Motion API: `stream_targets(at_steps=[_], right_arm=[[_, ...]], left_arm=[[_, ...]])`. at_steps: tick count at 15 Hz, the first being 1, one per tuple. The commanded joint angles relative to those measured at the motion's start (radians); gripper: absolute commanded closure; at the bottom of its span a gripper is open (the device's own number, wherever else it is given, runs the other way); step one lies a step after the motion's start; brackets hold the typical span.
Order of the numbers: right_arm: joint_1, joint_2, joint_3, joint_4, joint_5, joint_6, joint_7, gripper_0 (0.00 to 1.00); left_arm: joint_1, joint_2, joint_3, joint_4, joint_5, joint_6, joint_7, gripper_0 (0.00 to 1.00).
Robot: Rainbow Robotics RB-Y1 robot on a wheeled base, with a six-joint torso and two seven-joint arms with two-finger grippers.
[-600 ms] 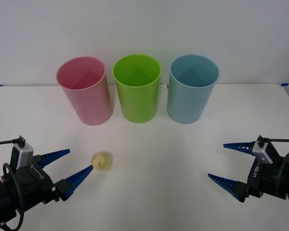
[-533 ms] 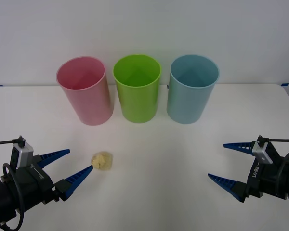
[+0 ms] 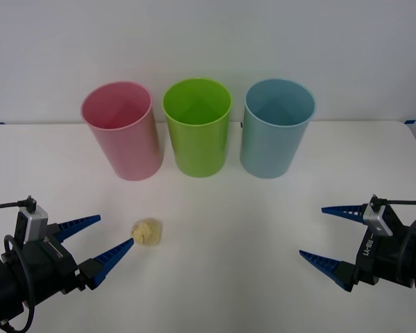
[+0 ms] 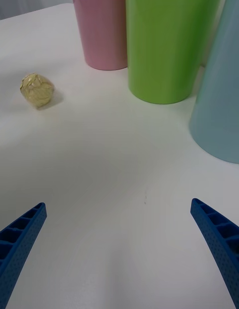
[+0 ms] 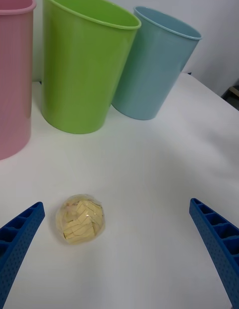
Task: Put cans in the blue bin and PET bottles in the pink bin and trash in the green bin.
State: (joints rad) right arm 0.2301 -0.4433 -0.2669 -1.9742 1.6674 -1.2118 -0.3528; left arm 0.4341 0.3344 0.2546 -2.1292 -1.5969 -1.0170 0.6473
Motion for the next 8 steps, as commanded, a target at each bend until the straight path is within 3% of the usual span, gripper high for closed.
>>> stream_targets(at_steps=[1, 5, 8], right_arm=[[0.0, 0.0, 0.0, 0.0, 0.0, 0.0, 0.0, 0.0], [0.0, 0.0, 0.0, 0.0, 0.0, 0.0, 0.0, 0.0], [0.0, 0.0, 0.0, 0.0, 0.0, 0.0, 0.0, 0.0]], left_arm=[[0.0, 0.0, 0.0, 0.0, 0.0, 0.0, 0.0, 0.0], [0.02, 0.035, 0.048, -0.012, -0.017, -0.026, 0.006, 0.0], [0.04, 0.078, 0.026, -0.015, 0.006, -0.006, 0.017, 0.0]])
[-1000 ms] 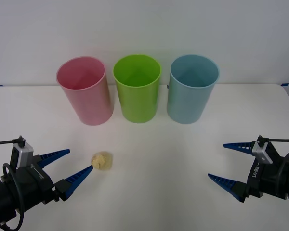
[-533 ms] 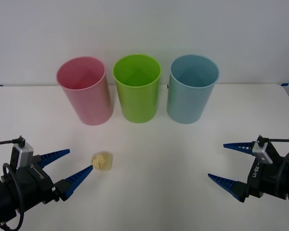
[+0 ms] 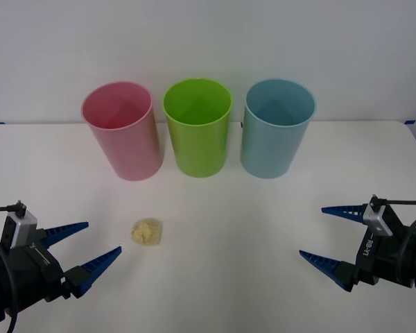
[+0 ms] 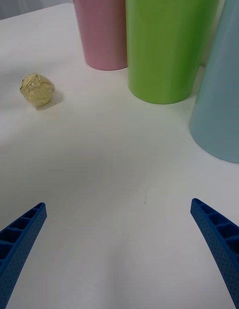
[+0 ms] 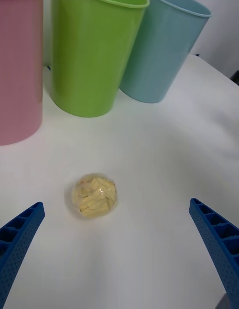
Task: Put cans in the blue bin and PET bottles in the pink bin and trash in the green bin.
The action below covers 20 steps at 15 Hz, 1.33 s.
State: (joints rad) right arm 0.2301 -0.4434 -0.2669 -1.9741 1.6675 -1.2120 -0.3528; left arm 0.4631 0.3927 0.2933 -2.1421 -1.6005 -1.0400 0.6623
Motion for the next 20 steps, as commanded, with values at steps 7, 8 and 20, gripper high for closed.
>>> stream_targets(at_steps=[7, 8, 20], right_arm=[[0.0, 0.0, 0.0, 0.0, 0.0, 0.0, 0.0, 0.0], [0.0, 0.0, 0.0, 0.0, 0.0, 0.0, 0.0, 0.0], [0.0, 0.0, 0.0, 0.0, 0.0, 0.0, 0.0, 0.0]], left_arm=[[0.051, 0.155, -0.212, -0.088, -0.161, 0.311, 0.221, 0.0], [0.049, 0.219, -0.253, -0.093, -0.176, 0.367, 0.284, 0.0], [-0.192, 0.436, -0.424, -0.111, -0.659, 0.21, 0.924, 0.0]])
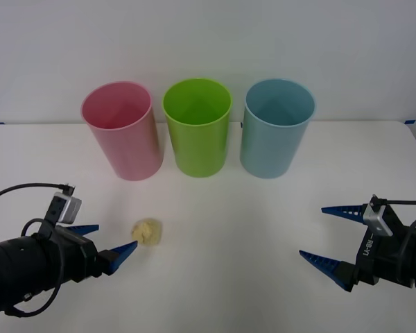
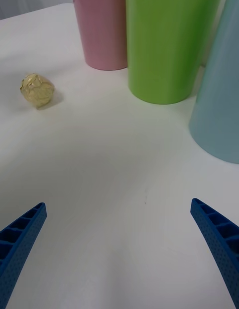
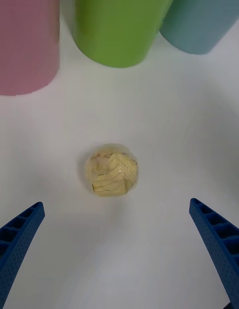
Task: Put cans in the blue bin and PET bottles in the pink bin and trash in the green bin.
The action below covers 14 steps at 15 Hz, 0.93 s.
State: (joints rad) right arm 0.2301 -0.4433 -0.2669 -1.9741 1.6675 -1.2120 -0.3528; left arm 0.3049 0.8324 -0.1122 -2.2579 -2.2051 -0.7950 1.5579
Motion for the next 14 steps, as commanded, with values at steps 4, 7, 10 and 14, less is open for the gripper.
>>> stream_targets(at_steps=[4, 7, 10, 14], right_arm=[[0.0, 0.0, 0.0, 0.0, 0.0, 0.0, 0.0, 0.0], [0.0, 0.0, 0.0, 0.0, 0.0, 0.0, 0.0, 0.0], [0.0, 0.0, 0.0, 0.0, 0.0, 0.0, 0.0, 0.0], [0.0, 0.0, 0.0, 0.0, 0.0, 0.0, 0.0, 0.0]], left_arm=[[-0.079, 0.033, -0.041, 0.018, -0.084, -0.121, 0.03, 0.0], [-0.148, 0.048, -0.07, 0.037, -0.09, -0.219, 0.111, 0.0], [-0.276, 0.129, -0.196, 0.072, -0.094, -0.217, 0.221, 0.0], [-0.388, 0.131, -0.288, 0.153, -0.058, -0.216, 0.226, 0.0]])
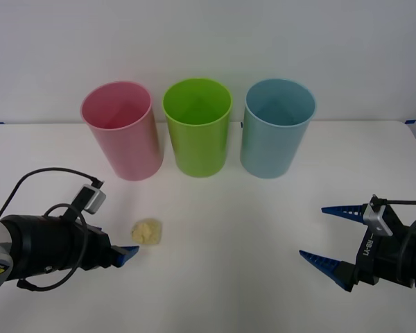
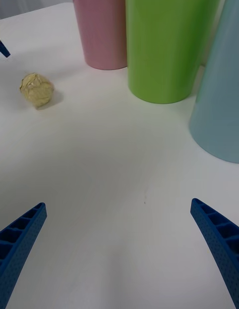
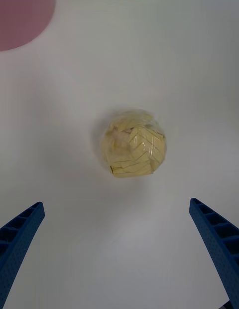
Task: Put cans in the blue bin and PET bottles in the pink bin and trash in the green bin.
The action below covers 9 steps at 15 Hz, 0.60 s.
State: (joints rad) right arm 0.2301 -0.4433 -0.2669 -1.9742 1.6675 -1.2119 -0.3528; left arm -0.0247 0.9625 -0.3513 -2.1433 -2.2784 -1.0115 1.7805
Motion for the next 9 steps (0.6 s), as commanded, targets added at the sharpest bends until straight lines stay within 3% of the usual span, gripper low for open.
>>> stream_targets(at_steps=[1, 9], right_arm=[[0.0, 0.0, 0.0, 0.0, 0.0, 0.0, 0.0, 0.0], [0.0, 0.0, 0.0, 0.0, 0.0, 0.0, 0.0, 0.0]], left_arm=[[-0.087, -0.001, -0.075, 0.057, 0.023, 0.001, 0.004, 0.0], [-0.258, -0.001, -0.232, 0.143, 0.034, -0.009, 0.077, 0.0]])
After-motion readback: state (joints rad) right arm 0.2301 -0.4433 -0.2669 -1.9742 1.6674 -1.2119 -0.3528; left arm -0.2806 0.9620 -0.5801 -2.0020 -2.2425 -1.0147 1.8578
